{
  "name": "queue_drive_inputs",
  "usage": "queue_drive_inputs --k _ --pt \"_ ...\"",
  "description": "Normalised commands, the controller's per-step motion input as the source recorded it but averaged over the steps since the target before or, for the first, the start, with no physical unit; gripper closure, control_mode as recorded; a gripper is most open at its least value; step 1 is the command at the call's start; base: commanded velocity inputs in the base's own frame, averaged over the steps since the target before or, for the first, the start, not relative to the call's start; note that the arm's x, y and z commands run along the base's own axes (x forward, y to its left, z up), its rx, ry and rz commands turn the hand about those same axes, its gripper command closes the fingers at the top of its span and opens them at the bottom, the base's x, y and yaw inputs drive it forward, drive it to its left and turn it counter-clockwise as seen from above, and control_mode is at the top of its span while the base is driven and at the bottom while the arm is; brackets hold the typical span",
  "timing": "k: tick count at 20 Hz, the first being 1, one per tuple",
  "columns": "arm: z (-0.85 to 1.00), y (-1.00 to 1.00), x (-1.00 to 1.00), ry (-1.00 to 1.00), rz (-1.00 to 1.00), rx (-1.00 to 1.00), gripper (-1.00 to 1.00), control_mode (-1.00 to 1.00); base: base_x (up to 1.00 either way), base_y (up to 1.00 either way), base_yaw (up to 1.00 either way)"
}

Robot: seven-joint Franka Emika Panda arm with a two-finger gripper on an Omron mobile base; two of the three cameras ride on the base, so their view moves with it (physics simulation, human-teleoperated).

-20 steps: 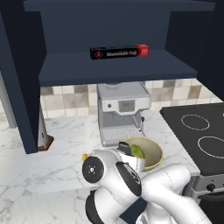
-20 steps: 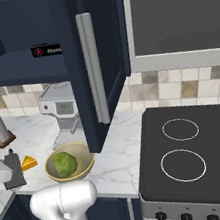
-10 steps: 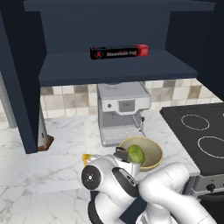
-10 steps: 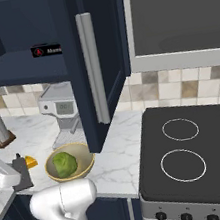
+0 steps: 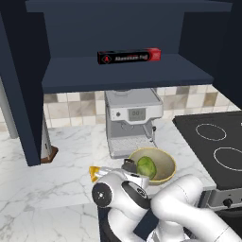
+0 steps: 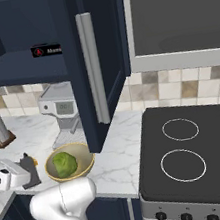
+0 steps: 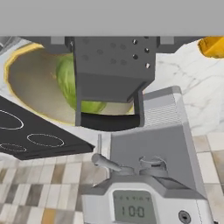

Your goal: Pick the cheese from the fridge and the cheese grater from the cabinet and place them next to the salad bowl.

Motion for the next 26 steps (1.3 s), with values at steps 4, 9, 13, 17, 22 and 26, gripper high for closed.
queue_drive_inputs --k 4,9,13,17,22,26 --pt "-0.17 0.18 0.20 0.00 0.00 0.00 1.00 -1.00 0.00 0.00 0.00" --pt "-0.27 0.14 0.18 0.00 0.00 0.00 1.00 -1.00 0.00 0.00 0.00" --pt "-0.34 0.05 0.26 0.00 0.00 0.00 1.00 -1.00 0.00 0.00 0.00" --pt "-0.40 0.09 0.33 0.00 0.00 0.00 1.00 -1.00 0.00 0.00 0.00" --pt "-0.39 0.09 0.31 0.00 0.00 -0.01 1.00 -1.00 0.00 0.00 0.00" --pt "-0.35 0.16 0.25 0.00 0.00 0.00 -1.00 -1.00 0.00 0.00 0.00"
